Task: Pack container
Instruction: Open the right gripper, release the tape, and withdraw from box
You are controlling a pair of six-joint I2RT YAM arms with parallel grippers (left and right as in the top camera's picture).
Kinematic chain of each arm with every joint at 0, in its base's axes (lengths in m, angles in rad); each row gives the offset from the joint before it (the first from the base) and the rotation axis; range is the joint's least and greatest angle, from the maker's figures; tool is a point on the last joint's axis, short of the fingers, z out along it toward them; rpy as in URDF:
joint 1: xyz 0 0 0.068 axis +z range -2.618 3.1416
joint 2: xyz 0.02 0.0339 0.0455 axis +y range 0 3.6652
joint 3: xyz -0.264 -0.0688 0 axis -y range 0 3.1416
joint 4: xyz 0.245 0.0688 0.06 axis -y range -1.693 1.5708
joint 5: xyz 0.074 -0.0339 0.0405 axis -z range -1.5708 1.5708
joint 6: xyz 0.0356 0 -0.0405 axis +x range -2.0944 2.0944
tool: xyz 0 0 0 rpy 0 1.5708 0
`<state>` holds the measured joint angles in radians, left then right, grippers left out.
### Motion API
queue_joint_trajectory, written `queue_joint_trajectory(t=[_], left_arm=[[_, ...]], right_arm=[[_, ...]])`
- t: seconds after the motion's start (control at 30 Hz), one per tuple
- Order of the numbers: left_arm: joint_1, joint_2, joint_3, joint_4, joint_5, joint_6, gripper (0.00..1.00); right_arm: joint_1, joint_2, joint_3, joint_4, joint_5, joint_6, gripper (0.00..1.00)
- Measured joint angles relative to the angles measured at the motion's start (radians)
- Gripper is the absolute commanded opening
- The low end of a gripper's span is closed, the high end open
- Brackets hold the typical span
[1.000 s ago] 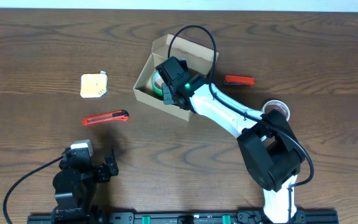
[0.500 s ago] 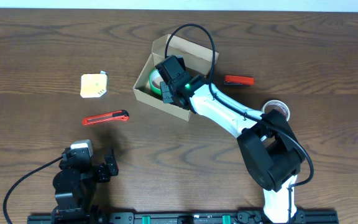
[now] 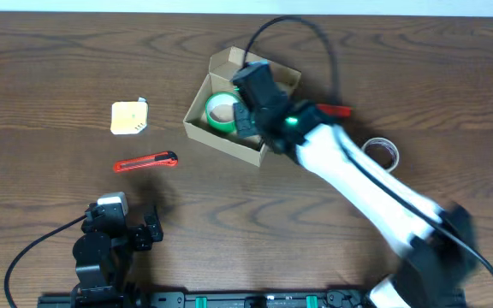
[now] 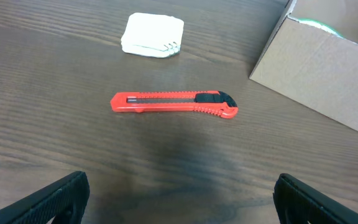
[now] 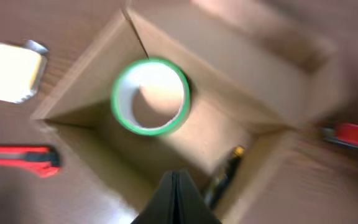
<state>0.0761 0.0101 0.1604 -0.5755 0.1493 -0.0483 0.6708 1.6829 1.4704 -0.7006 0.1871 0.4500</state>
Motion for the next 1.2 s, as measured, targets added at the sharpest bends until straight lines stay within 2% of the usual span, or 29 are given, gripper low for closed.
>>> queue_joint_trajectory(t=[0.17, 0.27, 0.37, 0.67, 0.83, 0.9, 1.2], left_arm=[[0.0, 0.0, 0.0, 0.0, 0.0, 0.0, 0.95], [0.0, 0.0, 0.0, 0.0, 0.0, 0.0, 0.95], [0.0, 0.0, 0.0, 0.0, 0.0, 0.0, 0.95], [0.0, 0.0, 0.0, 0.0, 0.0, 0.0, 0.95], [0.0, 0.0, 0.0, 0.0, 0.0, 0.0, 0.96], [0.0, 0.0, 0.0, 0.0, 0.0, 0.0, 0.95], [0.0, 0.0, 0.0, 0.0, 0.0, 0.0, 0.95]], right_arm=[[-0.029, -0.081, 0.012, -0.224, 0.015, 0.14, 0.67], [-0.063, -0.05, 0.005, -0.288, 0.014, 0.221, 0.78], [-0.079, -0.006, -0.003, -0.294, -0.002, 0.291, 0.82], [-0.079, 0.137, -0.011, -0.211, -0.056, 0.397, 0.72], [-0.079, 0.201, -0.013, -0.215, -0.063, 0.412, 0.59], [-0.079, 0.217, -0.013, -0.23, -0.059, 0.41, 0.57], [-0.109, 0.227, -0.013, -0.286, -0.016, 0.331, 0.57]])
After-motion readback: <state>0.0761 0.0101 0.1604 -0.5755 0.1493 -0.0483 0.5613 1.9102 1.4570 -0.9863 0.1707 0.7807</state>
